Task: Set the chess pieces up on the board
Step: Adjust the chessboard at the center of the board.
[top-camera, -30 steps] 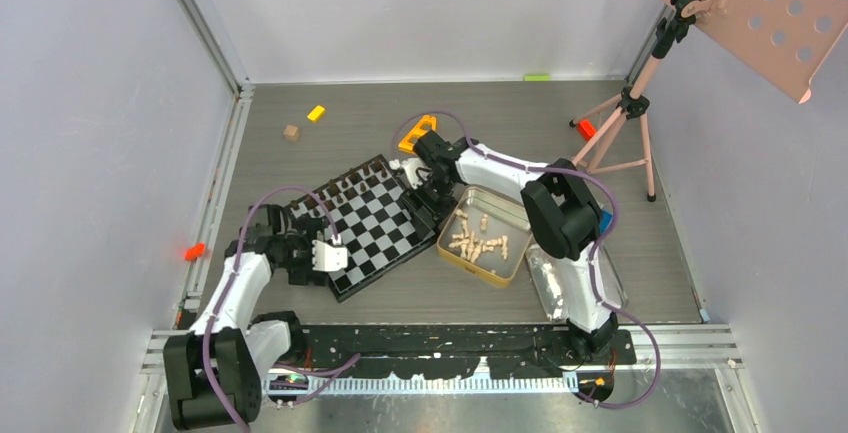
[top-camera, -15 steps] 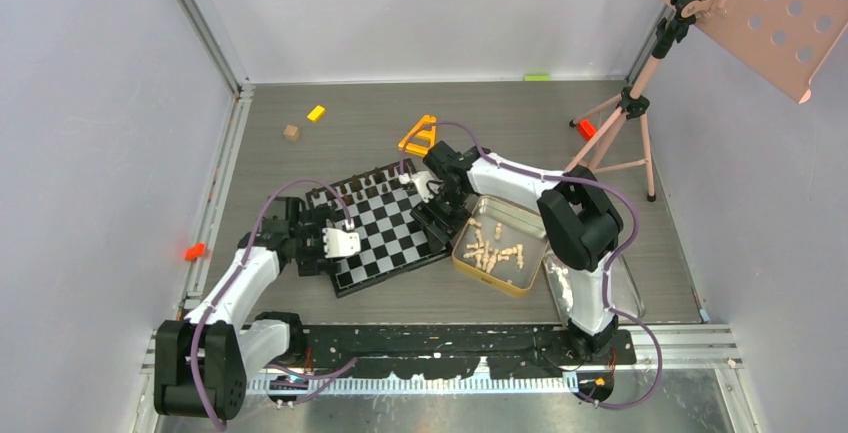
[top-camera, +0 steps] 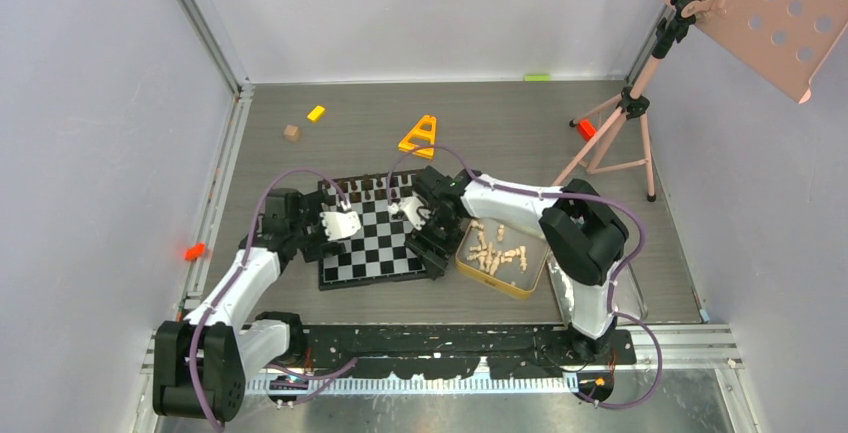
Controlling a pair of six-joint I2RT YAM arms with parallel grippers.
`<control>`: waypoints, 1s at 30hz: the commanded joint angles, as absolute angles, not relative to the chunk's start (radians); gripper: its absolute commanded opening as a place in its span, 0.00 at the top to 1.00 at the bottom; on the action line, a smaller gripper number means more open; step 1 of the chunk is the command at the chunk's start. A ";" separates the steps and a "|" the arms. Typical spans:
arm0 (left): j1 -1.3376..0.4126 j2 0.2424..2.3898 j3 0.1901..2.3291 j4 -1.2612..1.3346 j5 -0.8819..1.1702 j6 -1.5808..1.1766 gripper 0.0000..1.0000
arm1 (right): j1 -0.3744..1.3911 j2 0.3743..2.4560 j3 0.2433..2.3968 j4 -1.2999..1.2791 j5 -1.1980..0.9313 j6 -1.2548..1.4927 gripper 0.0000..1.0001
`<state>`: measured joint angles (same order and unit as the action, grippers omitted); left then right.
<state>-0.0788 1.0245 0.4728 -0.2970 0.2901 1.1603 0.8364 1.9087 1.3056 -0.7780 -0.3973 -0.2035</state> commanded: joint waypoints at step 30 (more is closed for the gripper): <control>0.304 1.283 0.940 -0.652 0.447 0.409 0.11 | 0.749 1.604 1.420 -0.842 -0.196 -0.261 0.28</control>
